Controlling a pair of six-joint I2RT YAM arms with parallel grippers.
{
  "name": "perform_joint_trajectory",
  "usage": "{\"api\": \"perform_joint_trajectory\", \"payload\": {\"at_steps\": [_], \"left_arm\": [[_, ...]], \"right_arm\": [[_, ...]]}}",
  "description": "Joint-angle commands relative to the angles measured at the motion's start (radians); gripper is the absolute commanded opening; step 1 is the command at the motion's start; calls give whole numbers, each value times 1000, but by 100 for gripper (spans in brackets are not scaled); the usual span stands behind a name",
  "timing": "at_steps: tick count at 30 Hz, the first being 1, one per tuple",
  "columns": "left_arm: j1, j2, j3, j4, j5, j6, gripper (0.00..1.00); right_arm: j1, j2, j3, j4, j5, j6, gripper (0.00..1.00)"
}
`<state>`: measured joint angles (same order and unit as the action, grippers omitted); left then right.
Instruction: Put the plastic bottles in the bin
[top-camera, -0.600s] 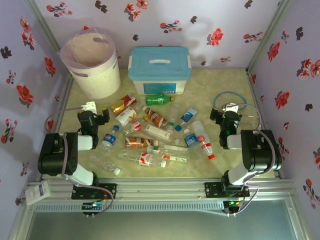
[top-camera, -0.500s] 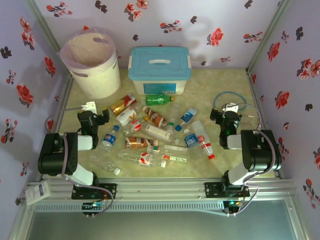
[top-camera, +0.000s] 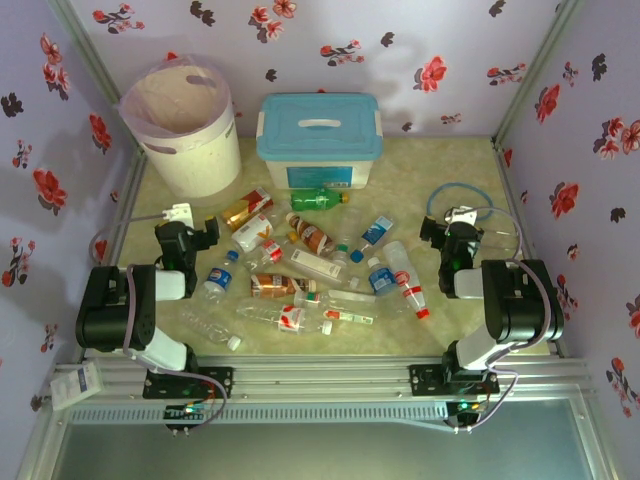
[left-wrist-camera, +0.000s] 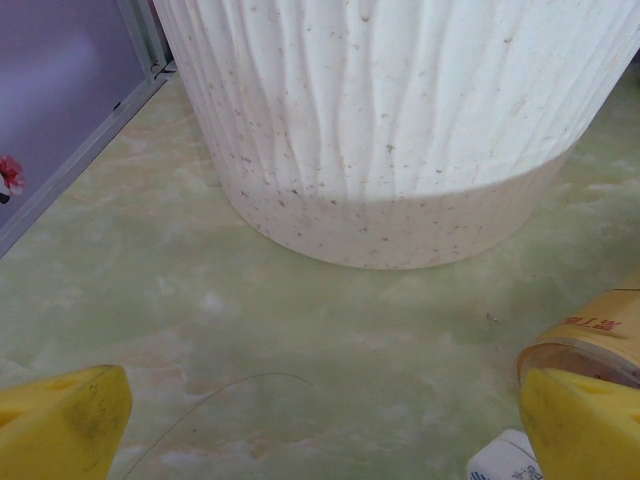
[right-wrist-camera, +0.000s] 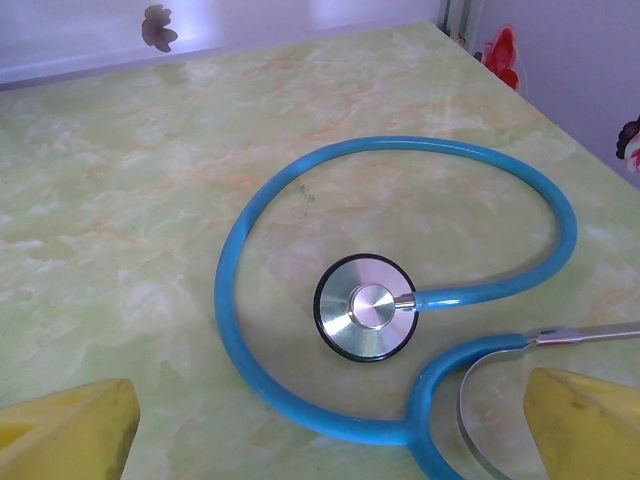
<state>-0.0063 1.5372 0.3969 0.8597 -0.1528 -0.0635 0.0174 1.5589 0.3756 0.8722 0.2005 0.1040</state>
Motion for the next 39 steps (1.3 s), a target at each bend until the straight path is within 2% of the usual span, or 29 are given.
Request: {"api": "perform_joint_trajectory", "payload": {"at_steps": [1,6,8,10,15,18,21,24,28,30,35,39], "left_arm": [[3,8,0,22,10,25,100],[3,6,-1,25,14,24,100],[2,-39,31,-64,47,59,100],[-6,-120,46,-158,47,65,100],[-17,-387,88,-466,12,-40,100],[-20,-489,211,-752,25,-111,100],[-32,-534,327,-994,112,-209,100],[-46,-557,408,-1145,244,-301,100],[-52,-547,455,-1185,501,-405,100],[-62,-535,467,-1168,571,-471,100],[-102,-546,464,-1108,595,-546,100],[-116,-536,455,-1084,594,-563,100]], "right_arm": [[-7,6,27,-7,-15,-4,99],[-10,5,22,-1,-21,-3,99],[-11,0,22,1,-29,-3,99],[-16,-32,52,-74,-41,1,99],[-17,-197,255,-550,-104,11,99],[-5,-275,396,-883,-133,62,99],[37,-323,530,-1209,-152,91,98],[89,-345,638,-1499,-131,112,90],[106,-308,721,-1722,-203,127,82],[138,-289,751,-1816,-218,143,78],[224,-283,709,-1940,-288,215,76],[254,-289,611,-1956,-306,250,72]]}}
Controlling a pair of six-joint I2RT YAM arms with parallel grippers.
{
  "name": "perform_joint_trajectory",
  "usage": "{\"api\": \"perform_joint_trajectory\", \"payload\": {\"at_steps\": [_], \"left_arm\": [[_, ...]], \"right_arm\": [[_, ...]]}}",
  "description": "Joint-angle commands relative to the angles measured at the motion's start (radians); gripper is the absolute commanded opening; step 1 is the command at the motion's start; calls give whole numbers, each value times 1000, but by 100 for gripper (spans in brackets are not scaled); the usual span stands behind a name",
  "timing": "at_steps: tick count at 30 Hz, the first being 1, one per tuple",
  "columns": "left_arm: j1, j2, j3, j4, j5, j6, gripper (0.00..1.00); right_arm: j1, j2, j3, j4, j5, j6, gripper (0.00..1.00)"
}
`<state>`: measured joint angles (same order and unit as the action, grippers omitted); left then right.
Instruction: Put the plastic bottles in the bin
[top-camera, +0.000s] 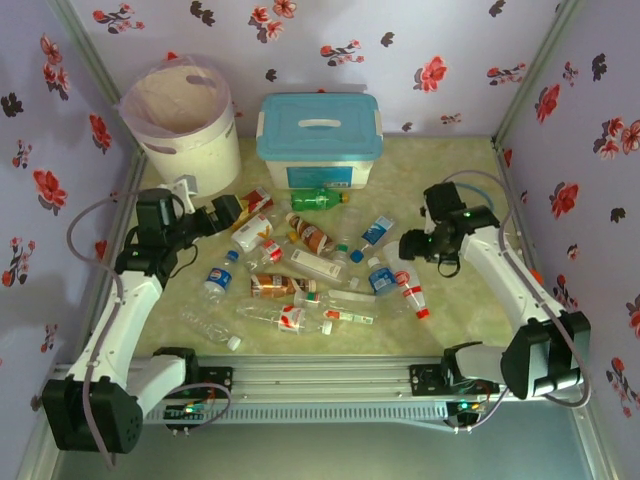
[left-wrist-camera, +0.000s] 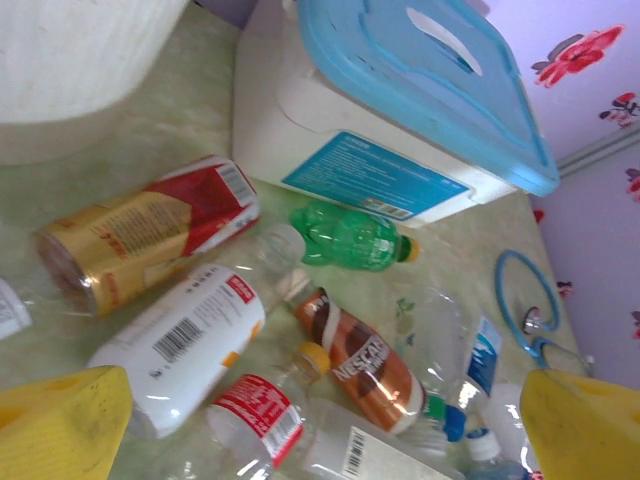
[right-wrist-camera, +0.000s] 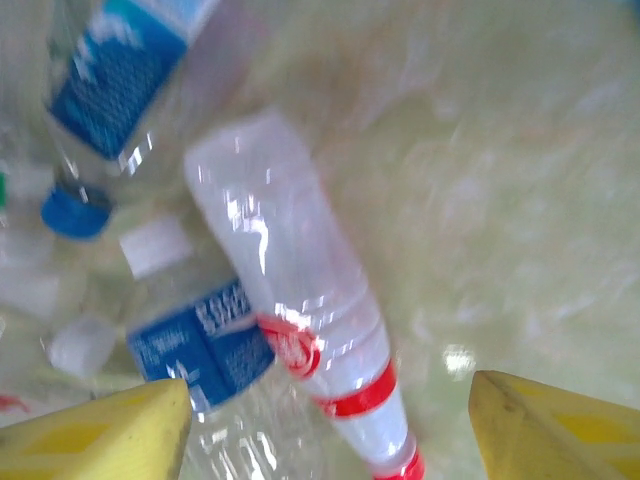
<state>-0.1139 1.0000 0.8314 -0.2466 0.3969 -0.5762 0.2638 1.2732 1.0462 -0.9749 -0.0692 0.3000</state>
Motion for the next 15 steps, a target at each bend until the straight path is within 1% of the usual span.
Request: {"api": "perform_joint_trajectory", "payload": {"at_steps": [1,4,7,15], "left_arm": [[-10,7,18,27,45,-54,100],[-17,25,3,61,44,-72,99],[-25,42,1,78,54,-85,99],[-30,9,-10,64,55,-72,100]], "right_arm": [[8,-11,-88,-91,-34,57,71],[3,9,-130,-57,-17,60,70],[2,62,-138,-18,-34,51,69],[-7,190,-138,63,-43,29,70]]}}
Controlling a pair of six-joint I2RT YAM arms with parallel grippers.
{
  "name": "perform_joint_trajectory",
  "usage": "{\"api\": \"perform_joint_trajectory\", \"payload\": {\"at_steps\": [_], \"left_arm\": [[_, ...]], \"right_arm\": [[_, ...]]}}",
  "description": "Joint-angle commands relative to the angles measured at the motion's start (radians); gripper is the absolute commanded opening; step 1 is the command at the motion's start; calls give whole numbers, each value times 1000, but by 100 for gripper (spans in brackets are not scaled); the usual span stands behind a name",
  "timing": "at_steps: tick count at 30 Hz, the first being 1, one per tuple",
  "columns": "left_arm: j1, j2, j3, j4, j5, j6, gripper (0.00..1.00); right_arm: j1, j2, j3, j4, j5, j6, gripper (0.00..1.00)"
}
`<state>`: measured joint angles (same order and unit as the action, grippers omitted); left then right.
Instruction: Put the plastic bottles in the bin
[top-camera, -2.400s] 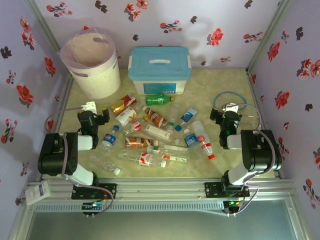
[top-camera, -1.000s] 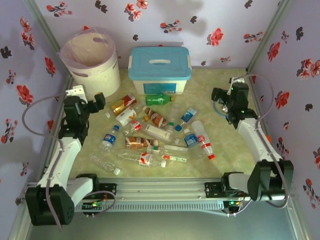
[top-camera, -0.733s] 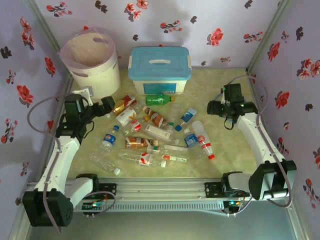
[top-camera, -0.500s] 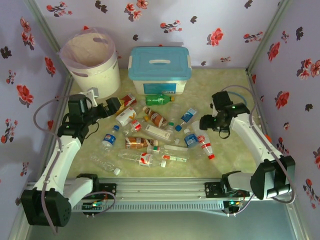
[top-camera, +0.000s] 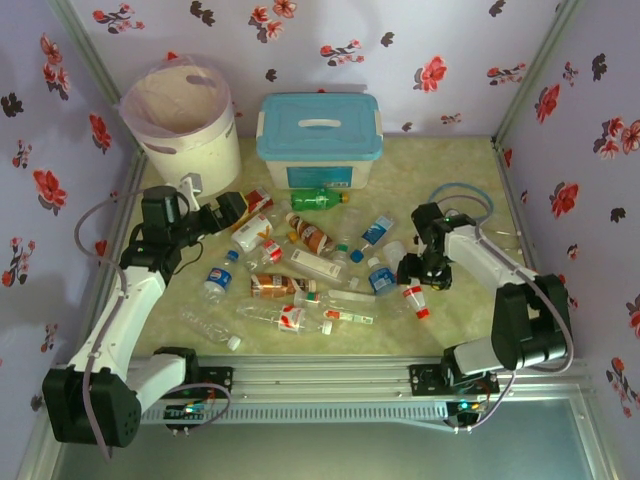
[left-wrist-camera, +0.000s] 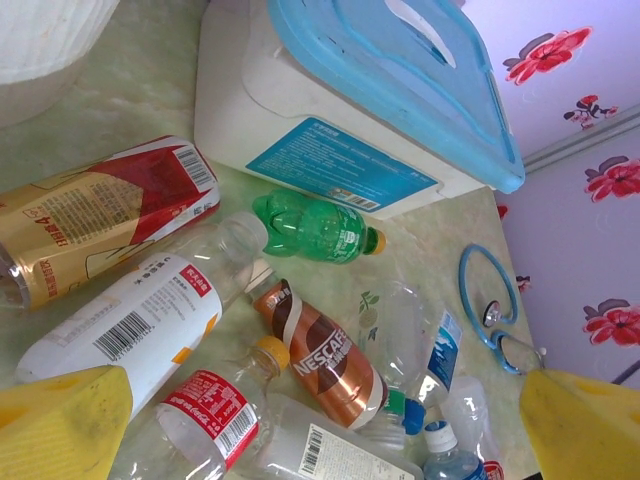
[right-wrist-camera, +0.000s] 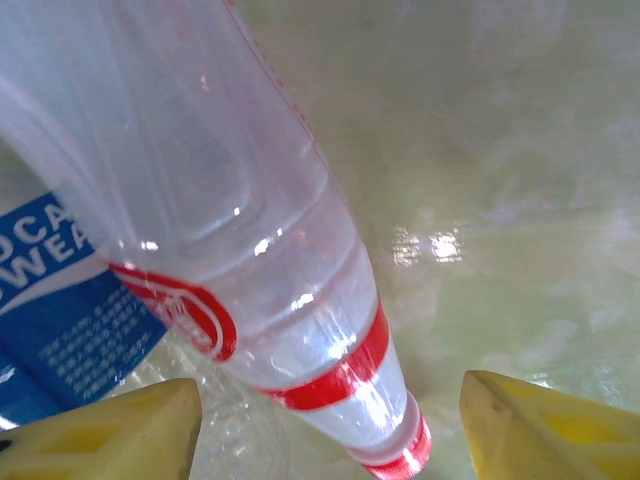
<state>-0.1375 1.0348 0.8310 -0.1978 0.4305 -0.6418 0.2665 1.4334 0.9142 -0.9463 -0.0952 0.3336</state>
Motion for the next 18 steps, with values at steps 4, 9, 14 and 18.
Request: {"api": "perform_joint_trajectory", "payload": {"at_steps": [4,9,14,18], "left_arm": [[-6,-15,-7,20,22,-20,99],[-9,-4,-10,52,21,-62,99],[-10,-5,-18,77,22,-83,99],[-12,-3,-31,111,21,-120,99]], "right_arm": [[-62,78,-22,86,6,-5,70],[-97,123,-49,149,-55,2,70],[-99,161,-49,166,-72,-5,64],[-95,112,-77,172,-52,14,58]]}}
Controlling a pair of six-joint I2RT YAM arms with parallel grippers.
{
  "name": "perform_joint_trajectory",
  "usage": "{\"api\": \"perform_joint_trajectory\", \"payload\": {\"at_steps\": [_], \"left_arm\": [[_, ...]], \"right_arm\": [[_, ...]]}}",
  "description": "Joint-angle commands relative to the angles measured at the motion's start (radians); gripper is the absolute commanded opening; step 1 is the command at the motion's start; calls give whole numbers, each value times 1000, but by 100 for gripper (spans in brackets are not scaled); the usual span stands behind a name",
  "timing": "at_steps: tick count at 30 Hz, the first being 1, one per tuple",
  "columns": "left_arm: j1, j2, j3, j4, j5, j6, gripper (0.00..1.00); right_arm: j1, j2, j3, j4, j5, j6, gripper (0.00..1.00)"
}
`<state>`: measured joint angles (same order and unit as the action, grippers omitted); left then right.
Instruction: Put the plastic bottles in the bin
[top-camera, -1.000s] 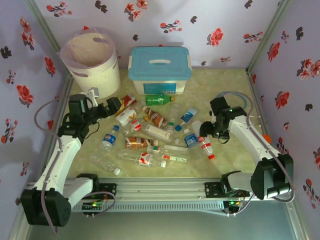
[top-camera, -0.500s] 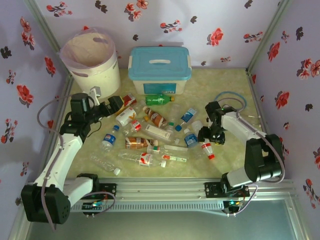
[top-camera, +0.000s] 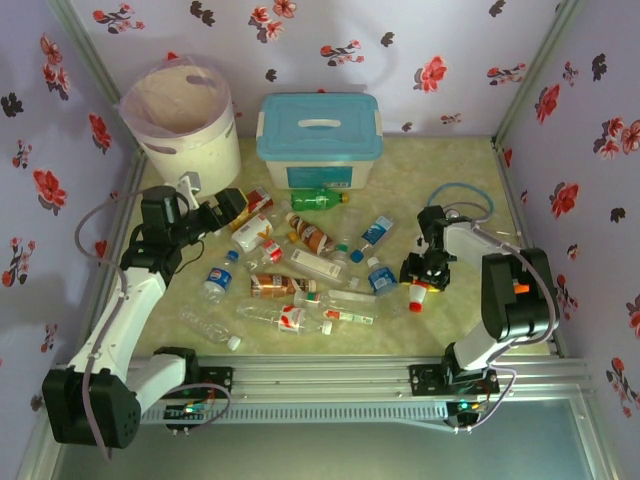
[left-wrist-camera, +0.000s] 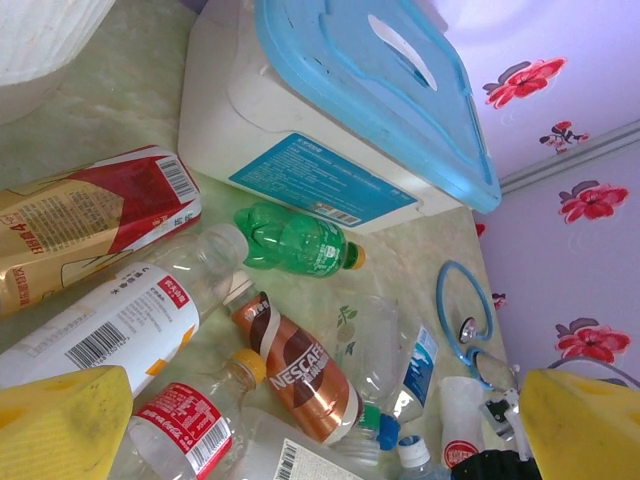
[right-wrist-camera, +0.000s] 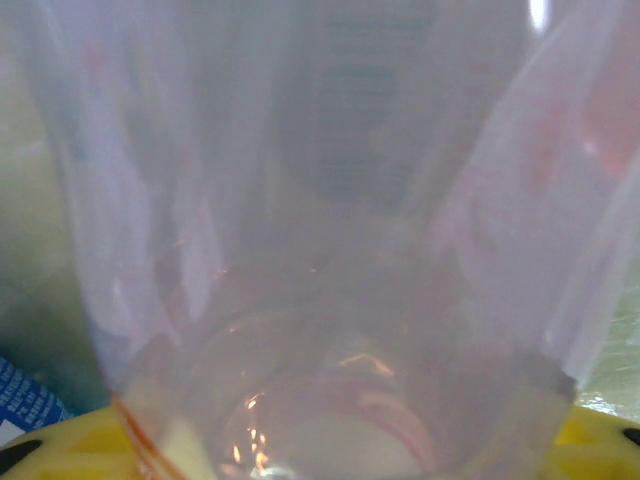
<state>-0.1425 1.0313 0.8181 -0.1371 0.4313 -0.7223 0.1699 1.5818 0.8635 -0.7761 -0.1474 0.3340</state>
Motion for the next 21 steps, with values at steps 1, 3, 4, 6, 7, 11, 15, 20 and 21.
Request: {"api": "perform_joint_trajectory", "payload": {"at_steps": [1,3,4,6,7,11,15,20,21], "left_arm": [[-7,1,-26,68,21,-53,99],[-8,4,-39,97,20,-71,98],[-9,8,-42,104,21,-79,98],[-10,15,-42,115,21,-88,98],[-13,17,-43,125,21,-97,98],[-39,22,-47,157,21,-114,98],[-83,35,-45,199,21,-130,99],[-171,136,-56,418,92,-189,99],[-192,164,-53,469,110,-218,99]], "right_arm": [[2,-58,-36,3,7,21,57],[2,-97,-39,-10,22,28,55],[2,-121,-33,-24,29,27,54],[1,-160,-15,-54,52,20,52],[2,-180,2,-74,67,9,52],[4,-259,64,-113,62,-13,50],[52,-341,162,-103,-1,-29,50],[168,-374,188,210,-387,29,49],[190,-362,184,285,-452,49,49]]}}
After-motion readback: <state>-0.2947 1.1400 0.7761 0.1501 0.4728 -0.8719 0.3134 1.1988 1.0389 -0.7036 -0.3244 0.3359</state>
